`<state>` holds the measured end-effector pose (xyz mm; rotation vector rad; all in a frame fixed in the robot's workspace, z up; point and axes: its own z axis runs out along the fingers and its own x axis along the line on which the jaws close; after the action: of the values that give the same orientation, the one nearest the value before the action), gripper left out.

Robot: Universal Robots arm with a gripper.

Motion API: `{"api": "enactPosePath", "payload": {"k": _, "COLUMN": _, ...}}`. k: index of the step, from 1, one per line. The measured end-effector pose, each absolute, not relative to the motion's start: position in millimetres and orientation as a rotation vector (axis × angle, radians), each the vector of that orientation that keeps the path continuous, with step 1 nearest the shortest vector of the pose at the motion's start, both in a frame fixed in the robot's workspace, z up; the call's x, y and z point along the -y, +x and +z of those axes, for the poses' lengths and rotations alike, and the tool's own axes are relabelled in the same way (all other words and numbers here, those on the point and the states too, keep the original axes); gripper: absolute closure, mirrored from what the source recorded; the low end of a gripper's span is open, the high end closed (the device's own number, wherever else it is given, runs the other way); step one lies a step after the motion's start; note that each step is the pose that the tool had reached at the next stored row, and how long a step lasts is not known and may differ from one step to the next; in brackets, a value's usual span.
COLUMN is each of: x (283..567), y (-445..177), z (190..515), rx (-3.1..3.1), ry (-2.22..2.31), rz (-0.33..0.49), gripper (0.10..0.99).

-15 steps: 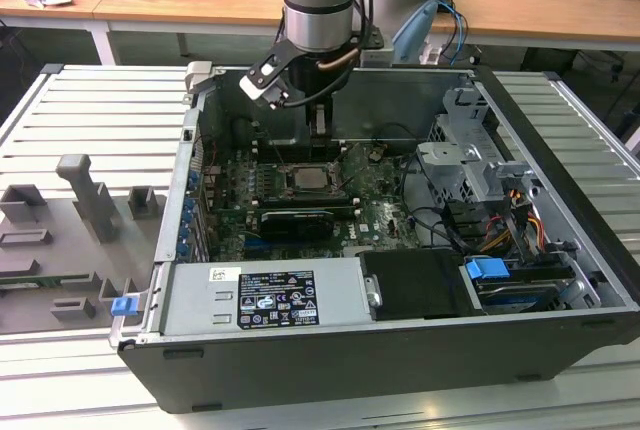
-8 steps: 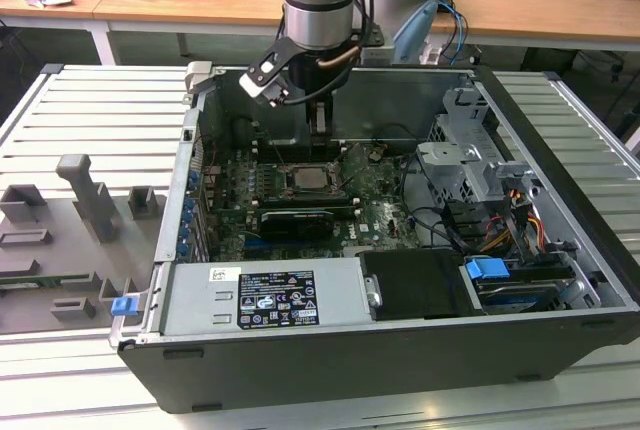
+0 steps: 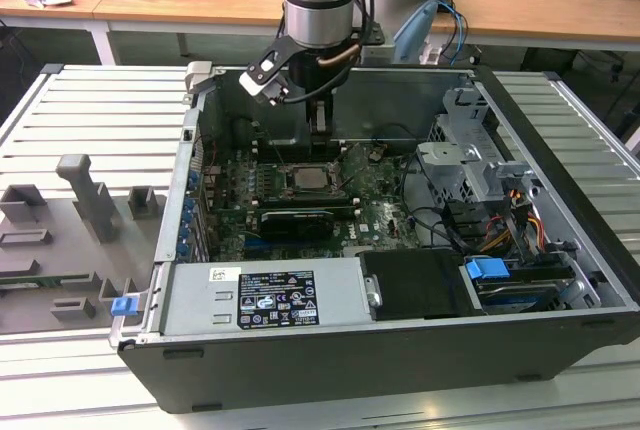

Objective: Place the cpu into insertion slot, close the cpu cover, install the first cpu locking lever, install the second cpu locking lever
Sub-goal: 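Close the cpu cover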

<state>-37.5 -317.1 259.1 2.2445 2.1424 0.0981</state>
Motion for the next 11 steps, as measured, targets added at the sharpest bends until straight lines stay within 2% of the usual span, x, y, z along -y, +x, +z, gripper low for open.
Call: {"api": "enactPosePath", "payload": {"k": 11, "x": 317.3, "y": -37.2, "z": 259.9, "rx": -2.141, "ry": 2.246, "rz": 0.098, "gripper": 0.98}}
